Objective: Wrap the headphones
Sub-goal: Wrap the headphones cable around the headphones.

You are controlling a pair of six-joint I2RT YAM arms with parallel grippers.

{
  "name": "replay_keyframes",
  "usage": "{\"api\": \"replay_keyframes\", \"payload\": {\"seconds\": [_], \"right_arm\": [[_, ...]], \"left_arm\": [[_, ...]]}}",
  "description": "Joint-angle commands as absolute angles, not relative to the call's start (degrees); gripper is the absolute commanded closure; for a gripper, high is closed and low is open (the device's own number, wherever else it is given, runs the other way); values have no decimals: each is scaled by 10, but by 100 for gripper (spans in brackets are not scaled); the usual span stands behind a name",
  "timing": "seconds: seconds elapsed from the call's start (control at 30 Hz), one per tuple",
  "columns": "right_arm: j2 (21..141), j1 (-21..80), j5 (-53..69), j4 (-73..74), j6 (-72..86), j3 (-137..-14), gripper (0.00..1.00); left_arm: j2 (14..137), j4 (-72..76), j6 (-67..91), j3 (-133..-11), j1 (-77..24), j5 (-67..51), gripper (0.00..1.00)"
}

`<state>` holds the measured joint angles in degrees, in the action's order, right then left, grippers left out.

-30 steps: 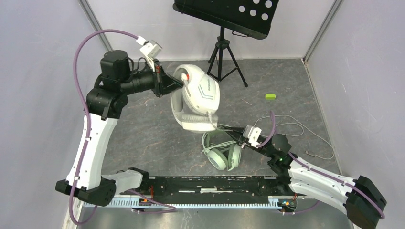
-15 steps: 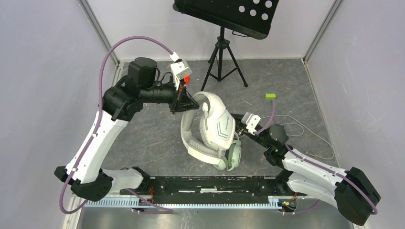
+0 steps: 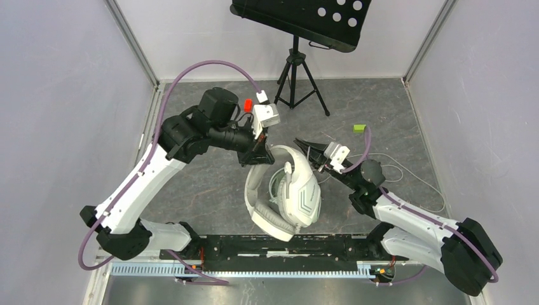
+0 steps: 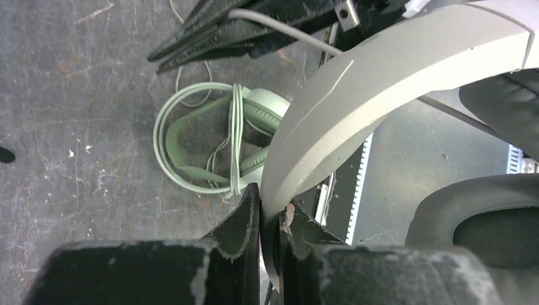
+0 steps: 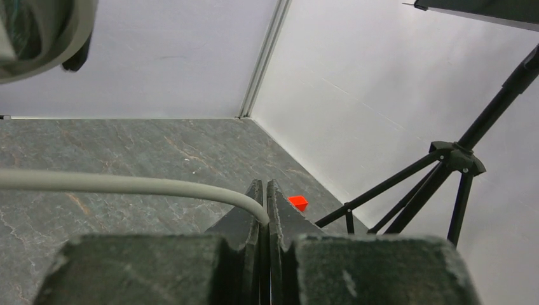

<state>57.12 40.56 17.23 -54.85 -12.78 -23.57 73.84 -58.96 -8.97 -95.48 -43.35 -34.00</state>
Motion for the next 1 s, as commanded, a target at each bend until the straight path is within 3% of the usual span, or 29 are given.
{"api": "replay_keyframes", "payload": {"seconds": [0.0,0.17,0.27,0.57,0.97], "right_arm": [[575,384,164,-582,-107,-261,96],[583,358,175,-573,-86,-273,92],[579,349,179,-505,-98,-300,89],[566,341,174,-219,-118,-398,97],[595,340,257,-23,15,-535,98]], "left_arm": [[742,-619,-123,-964,-452,-350,98],[746,-631,-135,-958,-466,-320,98],[751,-651,-142,-956,-473,-237,98],[787,-668,-135,-972,-498,84,98],[773,-610,-132,-966,-532,284,98]]}}
